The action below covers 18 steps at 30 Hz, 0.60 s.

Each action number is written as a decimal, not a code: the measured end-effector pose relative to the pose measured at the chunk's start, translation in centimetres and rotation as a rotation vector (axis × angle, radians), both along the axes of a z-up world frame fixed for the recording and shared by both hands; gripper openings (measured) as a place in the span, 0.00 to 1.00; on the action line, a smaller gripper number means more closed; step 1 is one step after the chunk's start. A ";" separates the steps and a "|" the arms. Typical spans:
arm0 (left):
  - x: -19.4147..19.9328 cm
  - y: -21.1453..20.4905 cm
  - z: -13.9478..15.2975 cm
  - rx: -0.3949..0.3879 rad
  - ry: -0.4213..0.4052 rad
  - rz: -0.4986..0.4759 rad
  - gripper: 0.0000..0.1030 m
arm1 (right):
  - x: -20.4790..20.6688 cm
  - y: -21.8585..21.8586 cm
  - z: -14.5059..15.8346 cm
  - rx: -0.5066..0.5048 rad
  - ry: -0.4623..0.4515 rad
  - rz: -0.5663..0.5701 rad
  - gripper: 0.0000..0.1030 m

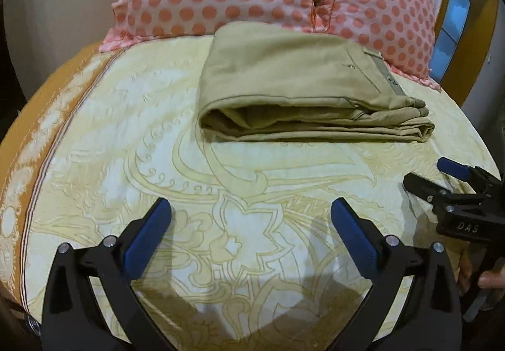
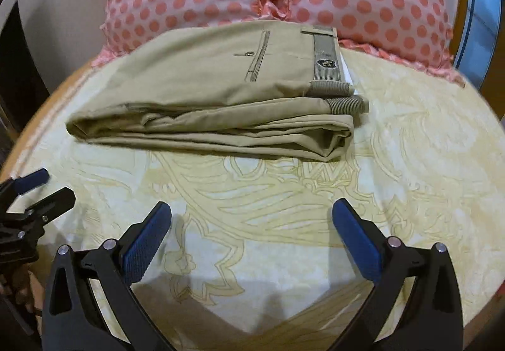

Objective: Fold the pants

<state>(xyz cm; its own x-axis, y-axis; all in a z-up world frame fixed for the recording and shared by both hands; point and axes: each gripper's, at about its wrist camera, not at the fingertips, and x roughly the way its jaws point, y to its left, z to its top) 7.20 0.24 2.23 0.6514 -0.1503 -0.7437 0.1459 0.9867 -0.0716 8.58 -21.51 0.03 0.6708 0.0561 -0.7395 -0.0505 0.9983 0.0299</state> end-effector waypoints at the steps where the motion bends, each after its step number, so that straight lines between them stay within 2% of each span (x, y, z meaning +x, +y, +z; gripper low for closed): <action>1: -0.1 -0.2 -0.2 0.012 -0.002 0.003 0.98 | 0.1 0.4 -0.2 -0.018 -0.002 -0.008 0.99; 5: -0.6 -1.1 -0.6 0.099 -0.021 -0.001 0.98 | -0.3 0.3 -0.2 -0.015 -0.004 -0.039 0.99; 18: -0.5 -0.8 -0.6 0.089 -0.014 0.010 0.98 | -0.1 0.4 -0.3 -0.017 0.000 -0.063 0.99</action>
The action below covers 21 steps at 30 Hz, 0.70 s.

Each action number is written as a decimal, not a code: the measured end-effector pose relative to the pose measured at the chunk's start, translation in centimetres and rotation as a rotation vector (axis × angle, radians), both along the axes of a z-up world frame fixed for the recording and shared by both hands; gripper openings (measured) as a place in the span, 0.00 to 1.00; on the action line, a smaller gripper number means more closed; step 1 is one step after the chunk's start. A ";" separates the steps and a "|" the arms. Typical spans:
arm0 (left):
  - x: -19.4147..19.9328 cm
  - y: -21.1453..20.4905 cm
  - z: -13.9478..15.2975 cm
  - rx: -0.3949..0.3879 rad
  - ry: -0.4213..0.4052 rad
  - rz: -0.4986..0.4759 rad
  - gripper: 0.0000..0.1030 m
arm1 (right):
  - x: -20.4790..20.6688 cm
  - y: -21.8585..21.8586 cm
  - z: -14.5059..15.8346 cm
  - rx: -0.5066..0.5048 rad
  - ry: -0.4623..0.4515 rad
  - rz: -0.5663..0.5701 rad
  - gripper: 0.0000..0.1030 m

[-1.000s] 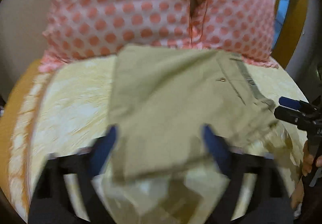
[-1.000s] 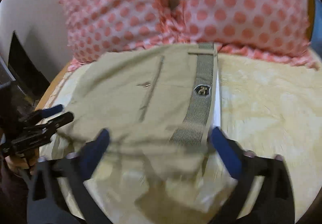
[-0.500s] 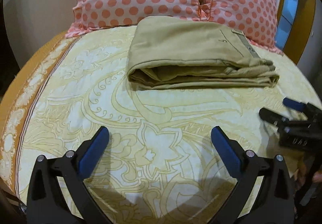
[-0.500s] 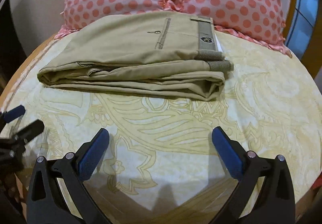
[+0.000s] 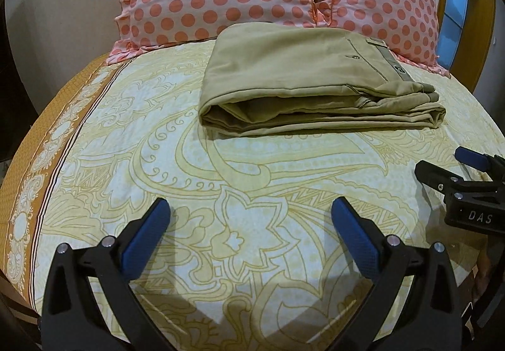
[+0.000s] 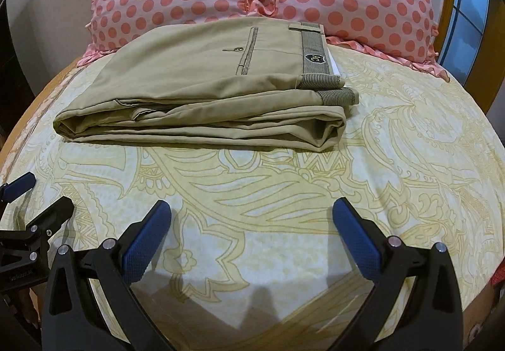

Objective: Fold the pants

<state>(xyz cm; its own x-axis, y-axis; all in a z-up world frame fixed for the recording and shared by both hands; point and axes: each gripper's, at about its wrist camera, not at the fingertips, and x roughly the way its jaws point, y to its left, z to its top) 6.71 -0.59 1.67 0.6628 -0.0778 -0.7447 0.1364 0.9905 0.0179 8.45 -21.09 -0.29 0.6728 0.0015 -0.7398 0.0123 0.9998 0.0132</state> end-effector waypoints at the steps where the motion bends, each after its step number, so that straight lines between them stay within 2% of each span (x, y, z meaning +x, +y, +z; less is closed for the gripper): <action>1: 0.0 0.0 -0.1 0.000 -0.001 -0.001 0.98 | 0.0 0.0 0.0 0.000 0.000 0.000 0.99; 21: 0.1 -0.2 0.0 0.002 0.001 -0.001 0.98 | 0.0 0.1 0.0 0.000 -0.001 -0.003 0.99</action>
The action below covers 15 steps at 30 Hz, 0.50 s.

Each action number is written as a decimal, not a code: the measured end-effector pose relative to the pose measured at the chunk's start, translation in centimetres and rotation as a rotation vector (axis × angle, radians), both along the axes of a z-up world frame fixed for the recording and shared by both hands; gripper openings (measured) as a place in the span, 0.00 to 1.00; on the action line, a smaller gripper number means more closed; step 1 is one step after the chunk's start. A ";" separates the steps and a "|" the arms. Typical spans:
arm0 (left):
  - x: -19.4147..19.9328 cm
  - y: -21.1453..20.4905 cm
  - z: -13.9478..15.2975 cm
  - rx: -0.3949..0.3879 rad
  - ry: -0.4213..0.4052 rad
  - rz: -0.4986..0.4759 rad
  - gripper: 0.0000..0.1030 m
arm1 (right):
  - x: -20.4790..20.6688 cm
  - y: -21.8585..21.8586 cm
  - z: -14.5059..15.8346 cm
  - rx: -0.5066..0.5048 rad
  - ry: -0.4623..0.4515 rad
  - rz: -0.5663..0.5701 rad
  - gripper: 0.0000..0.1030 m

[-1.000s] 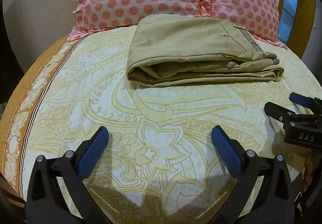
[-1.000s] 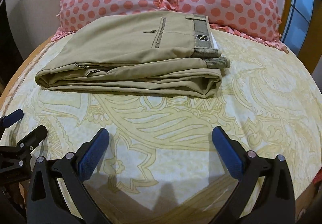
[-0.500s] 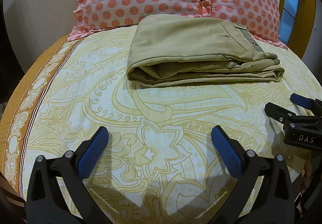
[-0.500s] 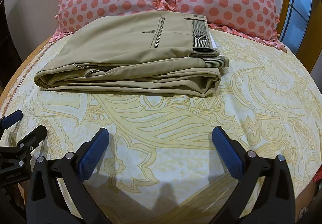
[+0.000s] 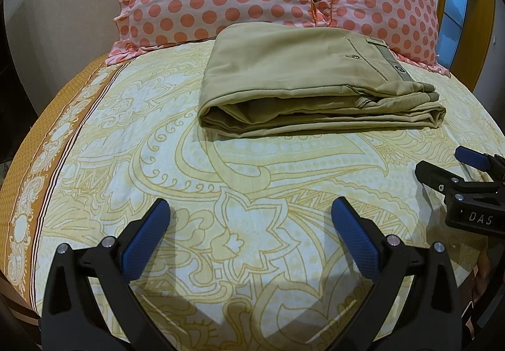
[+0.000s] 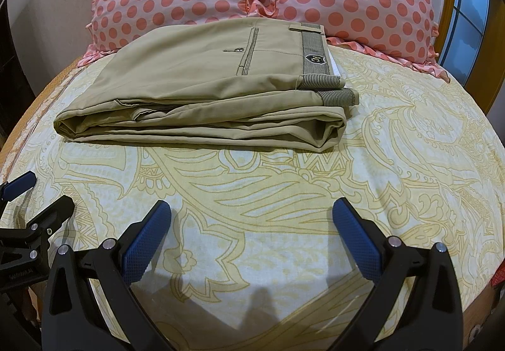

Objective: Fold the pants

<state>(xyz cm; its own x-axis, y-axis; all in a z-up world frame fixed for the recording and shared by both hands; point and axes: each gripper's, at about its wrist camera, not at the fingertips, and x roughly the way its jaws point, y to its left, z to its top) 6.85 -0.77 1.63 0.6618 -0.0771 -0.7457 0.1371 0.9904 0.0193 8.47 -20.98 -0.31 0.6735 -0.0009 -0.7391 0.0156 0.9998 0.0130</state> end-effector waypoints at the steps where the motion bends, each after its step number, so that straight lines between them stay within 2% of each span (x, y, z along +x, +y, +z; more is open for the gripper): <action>1: 0.0 0.0 0.0 0.000 0.000 0.001 0.98 | 0.0 0.0 0.0 0.000 0.000 0.000 0.99; 15: 0.2 0.0 0.0 0.000 0.001 -0.003 0.98 | 0.0 0.0 0.0 0.000 -0.001 -0.002 0.99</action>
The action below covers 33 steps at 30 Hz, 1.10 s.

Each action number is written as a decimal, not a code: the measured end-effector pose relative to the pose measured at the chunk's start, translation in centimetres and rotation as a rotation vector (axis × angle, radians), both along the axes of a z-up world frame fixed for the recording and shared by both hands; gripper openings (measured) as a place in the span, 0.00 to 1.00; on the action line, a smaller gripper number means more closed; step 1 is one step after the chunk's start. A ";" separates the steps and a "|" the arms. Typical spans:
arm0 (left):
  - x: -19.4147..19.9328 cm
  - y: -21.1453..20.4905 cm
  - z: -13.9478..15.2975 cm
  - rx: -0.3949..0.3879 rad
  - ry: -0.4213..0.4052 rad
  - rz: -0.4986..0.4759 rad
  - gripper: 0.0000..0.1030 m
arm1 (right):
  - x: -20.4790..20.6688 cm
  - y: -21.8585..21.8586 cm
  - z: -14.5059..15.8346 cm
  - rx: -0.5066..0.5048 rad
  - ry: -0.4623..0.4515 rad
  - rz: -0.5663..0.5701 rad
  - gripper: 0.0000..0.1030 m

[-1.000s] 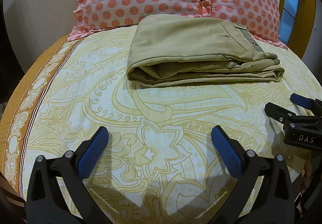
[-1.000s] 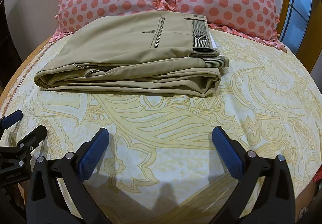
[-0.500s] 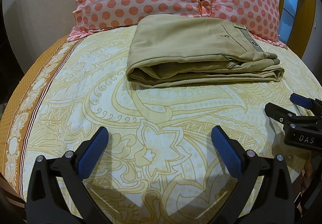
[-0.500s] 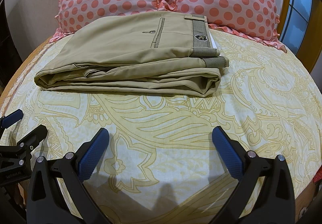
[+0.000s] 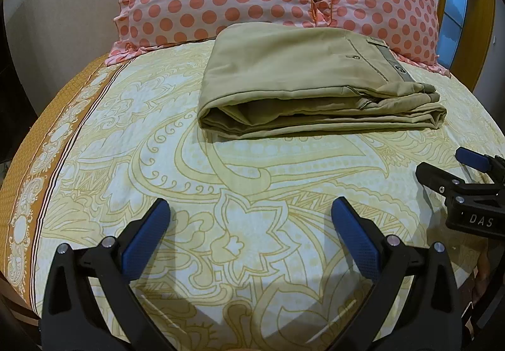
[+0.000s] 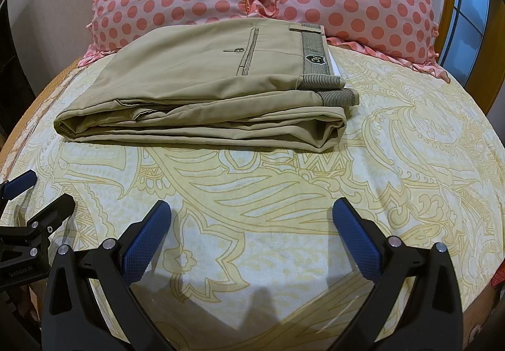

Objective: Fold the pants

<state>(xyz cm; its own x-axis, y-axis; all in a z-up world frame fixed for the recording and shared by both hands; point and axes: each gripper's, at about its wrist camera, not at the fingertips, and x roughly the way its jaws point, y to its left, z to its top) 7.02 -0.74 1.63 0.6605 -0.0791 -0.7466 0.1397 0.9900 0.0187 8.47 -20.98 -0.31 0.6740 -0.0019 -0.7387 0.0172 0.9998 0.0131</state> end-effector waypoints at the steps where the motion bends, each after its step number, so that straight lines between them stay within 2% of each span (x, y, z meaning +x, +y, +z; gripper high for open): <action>1: 0.0 0.0 0.0 0.001 0.002 0.001 0.98 | 0.0 0.0 0.0 0.000 0.000 0.000 0.99; 33: 0.2 0.0 0.0 0.004 0.006 -0.010 0.98 | 0.1 0.1 0.0 0.000 -0.001 -0.003 0.99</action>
<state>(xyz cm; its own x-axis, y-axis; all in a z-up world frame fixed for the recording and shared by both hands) 7.21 -0.78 1.60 0.6555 -0.0824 -0.7507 0.1494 0.9885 0.0220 8.54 -20.91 -0.34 0.6746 -0.0043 -0.7381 0.0207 0.9997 0.0131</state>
